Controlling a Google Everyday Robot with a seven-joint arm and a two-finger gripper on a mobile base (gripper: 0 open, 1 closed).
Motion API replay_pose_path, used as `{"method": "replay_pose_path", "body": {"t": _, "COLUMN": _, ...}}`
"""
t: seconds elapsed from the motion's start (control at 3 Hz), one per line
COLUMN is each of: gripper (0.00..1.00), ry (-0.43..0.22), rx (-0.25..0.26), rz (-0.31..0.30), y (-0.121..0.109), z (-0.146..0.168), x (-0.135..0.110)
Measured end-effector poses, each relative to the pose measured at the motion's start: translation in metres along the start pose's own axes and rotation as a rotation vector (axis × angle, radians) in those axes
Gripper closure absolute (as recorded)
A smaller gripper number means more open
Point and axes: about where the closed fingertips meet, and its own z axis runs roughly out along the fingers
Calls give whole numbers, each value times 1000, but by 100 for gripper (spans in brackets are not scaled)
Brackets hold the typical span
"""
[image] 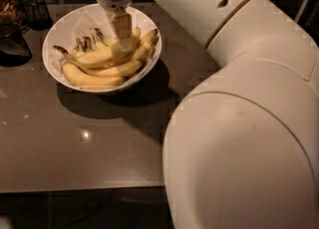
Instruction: Pick banana from white bowl
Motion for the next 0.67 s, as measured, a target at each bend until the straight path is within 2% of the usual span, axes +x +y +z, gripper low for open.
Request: {"method": "replay_pose_path", "body": {"t": 0.67, "gripper": 34, "ry": -16, "rx": -25, "rz": 80, "y": -14, "z": 11, "x": -27}}
